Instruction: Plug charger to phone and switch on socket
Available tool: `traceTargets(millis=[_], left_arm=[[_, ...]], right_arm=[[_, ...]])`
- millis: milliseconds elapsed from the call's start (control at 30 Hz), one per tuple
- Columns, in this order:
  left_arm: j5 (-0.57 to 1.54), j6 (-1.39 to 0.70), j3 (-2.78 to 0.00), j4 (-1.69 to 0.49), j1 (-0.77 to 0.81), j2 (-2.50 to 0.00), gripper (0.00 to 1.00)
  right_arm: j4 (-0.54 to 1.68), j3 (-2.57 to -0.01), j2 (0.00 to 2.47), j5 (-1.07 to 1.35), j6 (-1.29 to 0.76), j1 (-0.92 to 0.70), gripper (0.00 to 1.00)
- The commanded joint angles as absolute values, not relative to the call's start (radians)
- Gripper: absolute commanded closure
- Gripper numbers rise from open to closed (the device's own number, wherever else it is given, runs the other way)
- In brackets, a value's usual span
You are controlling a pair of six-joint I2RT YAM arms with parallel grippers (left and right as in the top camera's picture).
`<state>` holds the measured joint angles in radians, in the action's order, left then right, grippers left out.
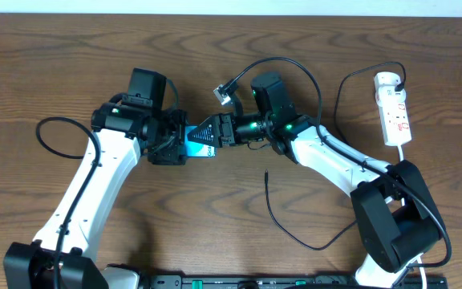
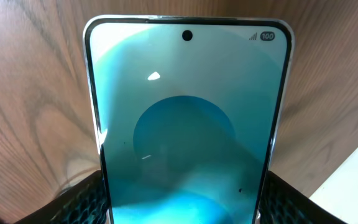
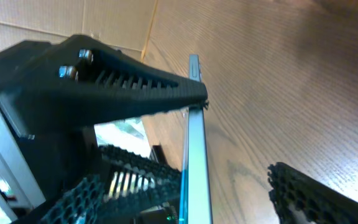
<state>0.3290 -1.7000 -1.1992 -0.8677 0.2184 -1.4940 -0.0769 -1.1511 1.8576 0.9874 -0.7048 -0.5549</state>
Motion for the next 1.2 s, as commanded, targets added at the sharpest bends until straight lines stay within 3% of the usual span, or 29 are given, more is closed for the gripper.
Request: traceTargets(millis=[0, 233, 1167], left_arm=[[0.344, -1.742, -1.196, -0.868, 0.236, -1.483, 0.93], [0.344, -1.753, -1.196, -0.866, 0.239, -1.483, 0.93], [0.324, -1.748, -1.196, -0.866, 0.242, -1.483, 0.93]], right_arm=[[-0.079, -1.166, 1.855, 0.989, -0.755, -0.566, 0.2], [-0.079, -1.166, 1.855, 0.969, -0.799, -0.574, 0.41], [-0.067, -1.166, 1.855, 0.918, -0.807, -0.604, 0.71]])
